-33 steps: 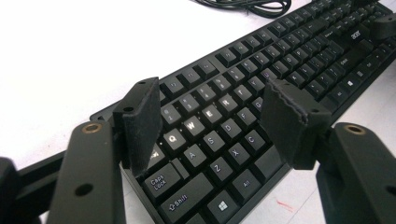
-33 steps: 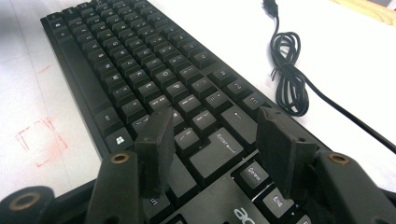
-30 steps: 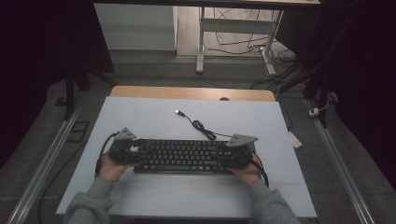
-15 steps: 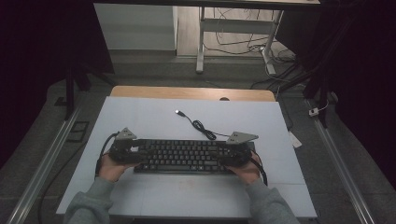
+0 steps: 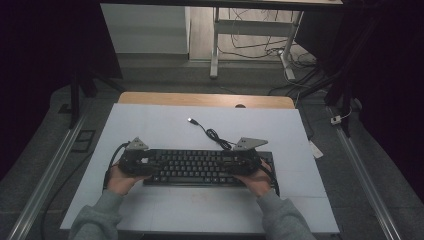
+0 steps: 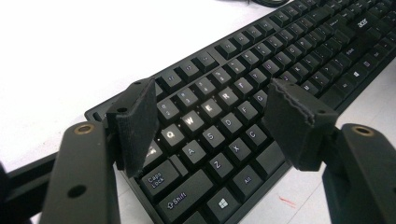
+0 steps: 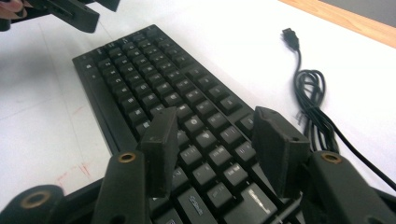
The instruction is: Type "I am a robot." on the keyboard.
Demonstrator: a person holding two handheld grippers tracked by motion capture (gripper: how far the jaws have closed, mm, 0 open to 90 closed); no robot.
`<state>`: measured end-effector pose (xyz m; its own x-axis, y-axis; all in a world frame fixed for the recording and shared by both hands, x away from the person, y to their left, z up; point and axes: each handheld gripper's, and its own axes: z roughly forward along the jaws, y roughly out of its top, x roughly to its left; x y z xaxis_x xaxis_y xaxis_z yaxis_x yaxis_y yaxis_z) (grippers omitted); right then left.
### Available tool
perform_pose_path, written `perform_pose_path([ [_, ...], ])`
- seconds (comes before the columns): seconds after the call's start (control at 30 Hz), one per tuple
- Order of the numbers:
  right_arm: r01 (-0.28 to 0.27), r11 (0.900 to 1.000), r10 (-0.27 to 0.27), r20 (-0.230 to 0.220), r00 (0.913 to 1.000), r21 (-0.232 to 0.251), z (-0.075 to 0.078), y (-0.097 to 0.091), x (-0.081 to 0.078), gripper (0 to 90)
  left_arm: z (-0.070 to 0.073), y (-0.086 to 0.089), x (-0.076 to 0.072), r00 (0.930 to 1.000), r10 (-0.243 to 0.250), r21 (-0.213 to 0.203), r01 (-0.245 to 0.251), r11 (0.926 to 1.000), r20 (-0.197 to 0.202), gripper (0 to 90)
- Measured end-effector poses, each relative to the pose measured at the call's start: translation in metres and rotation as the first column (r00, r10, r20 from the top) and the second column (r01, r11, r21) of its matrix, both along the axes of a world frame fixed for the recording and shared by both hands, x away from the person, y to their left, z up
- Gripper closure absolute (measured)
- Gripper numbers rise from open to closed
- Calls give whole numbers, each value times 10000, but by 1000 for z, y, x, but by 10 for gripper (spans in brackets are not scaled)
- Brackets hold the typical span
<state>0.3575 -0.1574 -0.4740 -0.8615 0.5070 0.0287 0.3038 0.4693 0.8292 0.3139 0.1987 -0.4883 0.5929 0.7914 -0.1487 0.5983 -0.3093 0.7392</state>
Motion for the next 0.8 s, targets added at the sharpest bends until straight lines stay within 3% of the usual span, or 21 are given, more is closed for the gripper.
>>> perform_pose_path([
  [0.1,-143,9999,143,-36,9999,-73,2,5,0,568,-1,0,0,10000,21,29,-21,10000,-14,344],
  [0.43,-713,9970,702,-383,9968,-299,3,21,1,884,-2,-1,1,10000,20,110,-20,9999,-53,340],
  [0.8,-1323,9882,1266,-753,9891,-769,-4,50,0,899,-4,-2,1,9999,0,182,2,9998,-113,333],
])
